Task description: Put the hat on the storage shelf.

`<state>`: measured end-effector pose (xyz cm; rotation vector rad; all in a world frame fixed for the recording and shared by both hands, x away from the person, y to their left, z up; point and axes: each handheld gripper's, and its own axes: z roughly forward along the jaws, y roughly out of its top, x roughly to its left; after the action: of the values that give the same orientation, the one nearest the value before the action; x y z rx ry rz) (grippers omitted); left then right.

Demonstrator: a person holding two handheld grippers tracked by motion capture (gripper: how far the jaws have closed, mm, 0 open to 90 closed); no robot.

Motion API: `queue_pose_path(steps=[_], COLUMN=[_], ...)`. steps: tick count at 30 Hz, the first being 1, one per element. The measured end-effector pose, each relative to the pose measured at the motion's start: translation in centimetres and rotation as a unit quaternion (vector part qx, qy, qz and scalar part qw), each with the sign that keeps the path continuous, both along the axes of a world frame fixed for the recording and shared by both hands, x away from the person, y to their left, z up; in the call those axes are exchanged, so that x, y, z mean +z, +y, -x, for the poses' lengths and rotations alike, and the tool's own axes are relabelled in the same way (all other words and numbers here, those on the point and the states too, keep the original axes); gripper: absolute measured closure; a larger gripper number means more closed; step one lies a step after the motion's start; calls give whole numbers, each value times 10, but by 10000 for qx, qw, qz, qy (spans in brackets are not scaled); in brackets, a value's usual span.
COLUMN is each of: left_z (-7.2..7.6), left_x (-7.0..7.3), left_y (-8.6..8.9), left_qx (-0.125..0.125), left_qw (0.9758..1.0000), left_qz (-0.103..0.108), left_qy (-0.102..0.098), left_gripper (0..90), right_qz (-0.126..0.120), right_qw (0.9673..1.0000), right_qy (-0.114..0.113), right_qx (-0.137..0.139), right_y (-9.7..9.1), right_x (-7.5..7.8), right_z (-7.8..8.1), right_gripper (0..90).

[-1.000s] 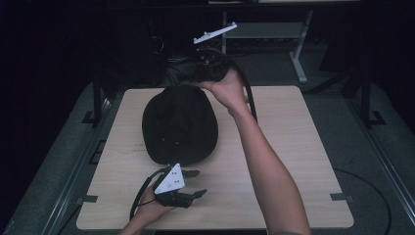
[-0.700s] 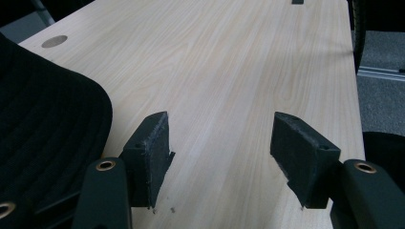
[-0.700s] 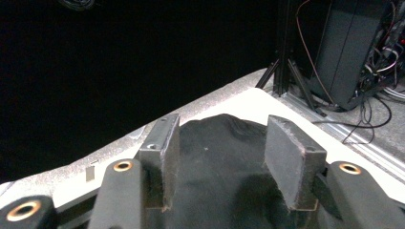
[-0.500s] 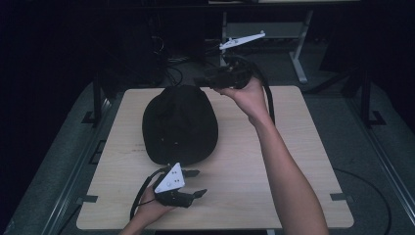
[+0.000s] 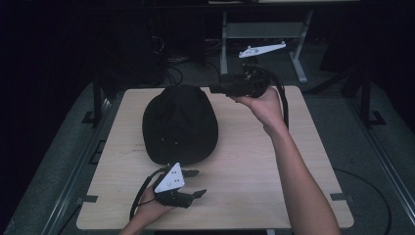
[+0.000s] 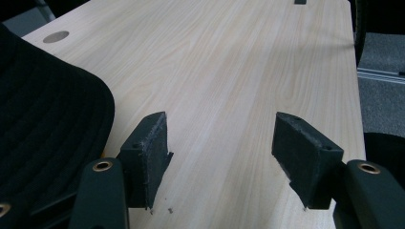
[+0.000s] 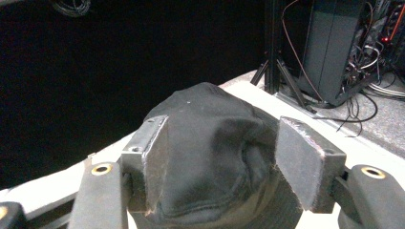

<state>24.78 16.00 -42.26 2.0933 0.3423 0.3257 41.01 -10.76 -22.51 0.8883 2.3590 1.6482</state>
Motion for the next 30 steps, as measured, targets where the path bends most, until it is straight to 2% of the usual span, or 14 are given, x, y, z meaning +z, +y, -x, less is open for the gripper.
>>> queue_pose_path(steps=[8,30], left_z=[-1,-1], left_x=[-1,-2], left_y=[1,0], left_qx=[31,69], left_qw=[10000,10000], left_qz=[15,-19], left_qy=[-3,62], left_gripper=[353,310], right_qz=[-28,-81], right_qw=[9999,9992], right_qy=[42,191], right_qx=[-90,-354], right_y=[-17,-60], right_x=[-10,-39], right_z=[8,34], right_gripper=[297,238])
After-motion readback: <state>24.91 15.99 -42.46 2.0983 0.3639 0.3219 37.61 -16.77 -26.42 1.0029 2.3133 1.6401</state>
